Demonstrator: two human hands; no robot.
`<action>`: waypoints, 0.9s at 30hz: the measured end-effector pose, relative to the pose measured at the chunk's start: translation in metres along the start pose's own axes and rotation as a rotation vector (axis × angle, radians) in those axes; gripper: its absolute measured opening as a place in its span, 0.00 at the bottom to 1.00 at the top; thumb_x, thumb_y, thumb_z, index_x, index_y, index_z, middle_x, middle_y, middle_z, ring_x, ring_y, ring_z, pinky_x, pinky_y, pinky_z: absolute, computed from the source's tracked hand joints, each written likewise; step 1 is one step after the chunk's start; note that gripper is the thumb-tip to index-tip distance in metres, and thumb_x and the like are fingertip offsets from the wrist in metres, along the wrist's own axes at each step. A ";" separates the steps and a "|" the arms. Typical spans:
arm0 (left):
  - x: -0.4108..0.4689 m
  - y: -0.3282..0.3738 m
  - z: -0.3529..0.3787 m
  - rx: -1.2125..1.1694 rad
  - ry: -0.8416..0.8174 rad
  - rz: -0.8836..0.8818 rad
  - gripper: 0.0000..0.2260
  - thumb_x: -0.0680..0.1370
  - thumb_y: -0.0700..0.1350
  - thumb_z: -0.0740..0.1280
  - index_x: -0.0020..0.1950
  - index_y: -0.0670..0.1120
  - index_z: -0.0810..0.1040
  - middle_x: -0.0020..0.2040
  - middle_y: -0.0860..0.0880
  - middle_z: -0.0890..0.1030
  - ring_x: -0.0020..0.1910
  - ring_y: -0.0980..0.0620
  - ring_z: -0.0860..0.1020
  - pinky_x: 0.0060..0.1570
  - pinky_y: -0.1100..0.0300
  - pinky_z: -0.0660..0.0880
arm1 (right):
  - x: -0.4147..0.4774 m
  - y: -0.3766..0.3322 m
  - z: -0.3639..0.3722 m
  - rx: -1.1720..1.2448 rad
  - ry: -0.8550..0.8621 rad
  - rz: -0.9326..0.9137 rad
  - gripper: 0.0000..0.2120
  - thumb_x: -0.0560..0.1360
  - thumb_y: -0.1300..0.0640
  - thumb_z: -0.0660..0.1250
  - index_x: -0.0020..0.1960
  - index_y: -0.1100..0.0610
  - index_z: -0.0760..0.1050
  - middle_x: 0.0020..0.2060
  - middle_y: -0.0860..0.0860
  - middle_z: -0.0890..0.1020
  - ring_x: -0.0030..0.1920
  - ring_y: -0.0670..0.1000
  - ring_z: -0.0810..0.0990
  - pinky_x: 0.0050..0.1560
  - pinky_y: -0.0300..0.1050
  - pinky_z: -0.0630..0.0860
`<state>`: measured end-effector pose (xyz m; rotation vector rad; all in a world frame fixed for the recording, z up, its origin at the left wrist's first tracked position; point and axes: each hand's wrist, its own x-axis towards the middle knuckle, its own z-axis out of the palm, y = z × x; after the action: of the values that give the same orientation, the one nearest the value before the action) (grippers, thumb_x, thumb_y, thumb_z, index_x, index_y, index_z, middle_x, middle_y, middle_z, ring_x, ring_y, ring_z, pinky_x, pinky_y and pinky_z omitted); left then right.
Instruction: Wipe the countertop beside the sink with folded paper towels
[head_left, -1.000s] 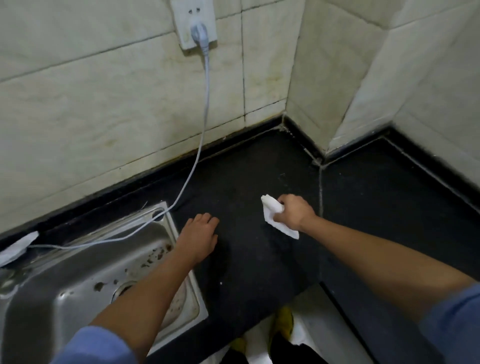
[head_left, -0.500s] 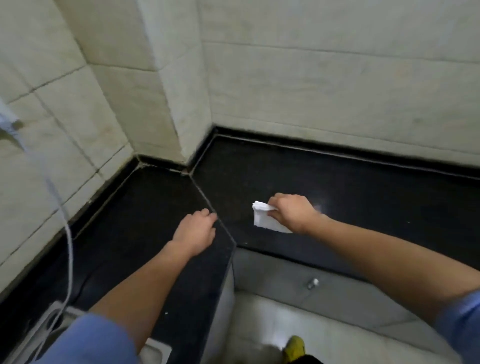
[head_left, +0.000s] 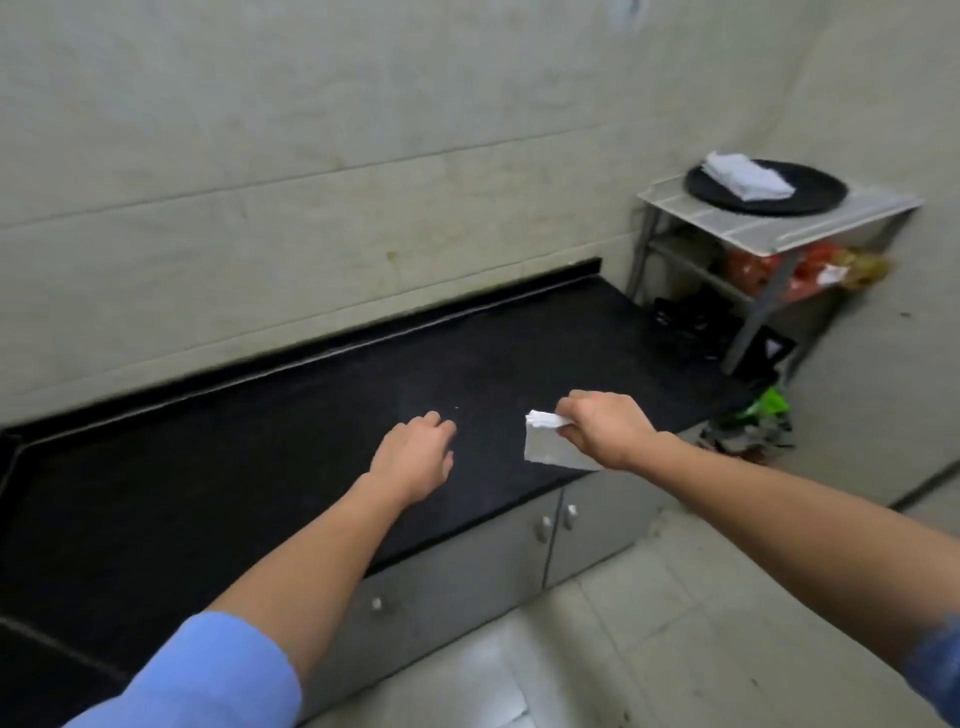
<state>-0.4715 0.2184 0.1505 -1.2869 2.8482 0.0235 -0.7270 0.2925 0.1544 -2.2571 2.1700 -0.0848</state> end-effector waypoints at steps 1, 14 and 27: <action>0.021 0.030 0.001 -0.012 0.003 0.041 0.12 0.79 0.48 0.60 0.60 0.46 0.73 0.56 0.47 0.74 0.52 0.44 0.76 0.48 0.51 0.71 | -0.013 0.031 -0.003 -0.010 0.003 0.037 0.10 0.79 0.50 0.60 0.55 0.52 0.75 0.51 0.50 0.77 0.52 0.55 0.78 0.44 0.47 0.70; 0.239 0.292 0.005 -0.037 -0.044 0.445 0.14 0.79 0.49 0.60 0.62 0.46 0.72 0.57 0.46 0.74 0.53 0.43 0.76 0.50 0.49 0.72 | -0.132 0.313 -0.020 -0.021 0.059 0.479 0.08 0.77 0.55 0.58 0.52 0.54 0.74 0.52 0.53 0.75 0.53 0.59 0.77 0.41 0.50 0.71; 0.510 0.399 -0.037 -0.109 0.103 0.605 0.11 0.78 0.49 0.61 0.58 0.47 0.74 0.53 0.48 0.75 0.52 0.45 0.76 0.47 0.49 0.75 | -0.025 0.535 -0.083 -0.037 0.198 0.541 0.09 0.75 0.55 0.61 0.53 0.54 0.76 0.50 0.53 0.81 0.51 0.58 0.79 0.46 0.55 0.76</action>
<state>-1.1085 0.0993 0.1799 -0.3972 3.2405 0.1239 -1.2658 0.2989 0.2127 -1.6557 2.8187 -0.2707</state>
